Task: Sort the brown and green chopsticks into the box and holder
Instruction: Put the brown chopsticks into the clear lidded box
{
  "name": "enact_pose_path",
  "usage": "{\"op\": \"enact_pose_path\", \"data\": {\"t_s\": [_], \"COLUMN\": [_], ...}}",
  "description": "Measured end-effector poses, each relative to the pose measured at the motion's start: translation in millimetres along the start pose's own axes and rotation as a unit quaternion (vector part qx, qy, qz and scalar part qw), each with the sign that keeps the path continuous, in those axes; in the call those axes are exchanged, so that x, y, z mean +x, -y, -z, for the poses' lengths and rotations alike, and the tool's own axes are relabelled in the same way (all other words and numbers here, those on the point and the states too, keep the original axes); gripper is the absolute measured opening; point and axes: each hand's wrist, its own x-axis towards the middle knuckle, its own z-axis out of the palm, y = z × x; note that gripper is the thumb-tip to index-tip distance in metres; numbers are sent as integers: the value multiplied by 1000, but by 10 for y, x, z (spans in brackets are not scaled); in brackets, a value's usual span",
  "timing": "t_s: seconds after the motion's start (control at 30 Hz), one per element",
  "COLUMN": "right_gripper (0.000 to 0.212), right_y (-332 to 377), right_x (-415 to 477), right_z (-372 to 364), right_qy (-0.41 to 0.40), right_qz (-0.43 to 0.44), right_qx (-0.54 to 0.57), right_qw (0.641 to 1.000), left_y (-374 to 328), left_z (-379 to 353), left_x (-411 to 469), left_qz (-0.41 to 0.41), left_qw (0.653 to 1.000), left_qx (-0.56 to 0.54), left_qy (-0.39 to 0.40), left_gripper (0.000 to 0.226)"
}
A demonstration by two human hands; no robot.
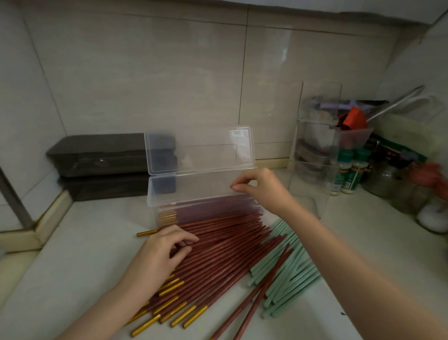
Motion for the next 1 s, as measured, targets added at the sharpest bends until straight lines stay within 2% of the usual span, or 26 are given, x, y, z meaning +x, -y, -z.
{"op": "enact_pose_path", "data": {"t_s": [0.1, 0.17, 0.4, 0.57, 0.77, 1.0], "right_gripper": [5, 4, 12, 18, 15, 17], "right_y": [-17, -27, -234, -292, -257, -257], "right_x": [-192, -377, -942, -973, -956, -893], "right_z": [77, 119, -35, -105, -104, -65], "right_qy": [-59, -63, 125, 153, 168, 207], "right_qz": [18, 29, 75, 79, 73, 52], "right_qx": [12, 12, -45, -62, -51, -66], "right_qw": [998, 998, 988, 983, 982, 975], "left_y": [-19, -40, -210, -335, -183, 24], "left_z": [2, 17, 277, 497, 478, 284], "left_x": [2, 11, 189, 616, 1223, 1375], "left_qz": [-2, -2, 13, -14, 76, 133], "left_qw": [1000, 1000, 998, 995, 997, 984], "left_qx": [-8, -12, -30, -33, -3, 2], "left_qy": [-10, -17, -62, -88, 13, 117], "left_gripper": [28, 29, 24, 25, 19, 17]}}
